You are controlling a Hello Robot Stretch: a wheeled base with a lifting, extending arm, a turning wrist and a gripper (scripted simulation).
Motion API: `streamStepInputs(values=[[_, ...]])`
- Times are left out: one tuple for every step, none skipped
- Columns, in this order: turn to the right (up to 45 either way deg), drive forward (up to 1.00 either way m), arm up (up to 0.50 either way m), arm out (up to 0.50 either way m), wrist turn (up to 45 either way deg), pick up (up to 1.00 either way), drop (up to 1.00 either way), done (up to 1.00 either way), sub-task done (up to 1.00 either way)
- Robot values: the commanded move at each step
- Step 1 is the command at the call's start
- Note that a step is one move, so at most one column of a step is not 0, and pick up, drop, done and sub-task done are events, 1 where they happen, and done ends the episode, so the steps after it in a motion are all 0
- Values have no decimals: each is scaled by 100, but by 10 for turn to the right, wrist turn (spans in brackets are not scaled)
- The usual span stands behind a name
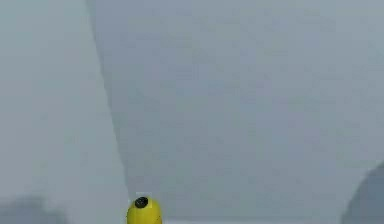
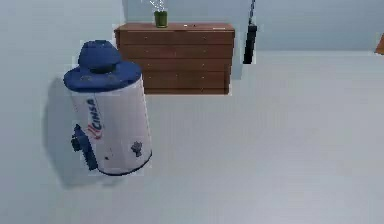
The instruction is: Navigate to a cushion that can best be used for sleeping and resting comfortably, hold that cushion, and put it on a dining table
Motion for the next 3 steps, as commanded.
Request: streamStepInputs(values=[[450, 0, 0, 0, 0, 0, 0, 0, 0], [420, 0, 0, 0, 0, 0, 0, 0, 0], [0, 10, 0, 0, 0, 0, 0, 0, 0]])
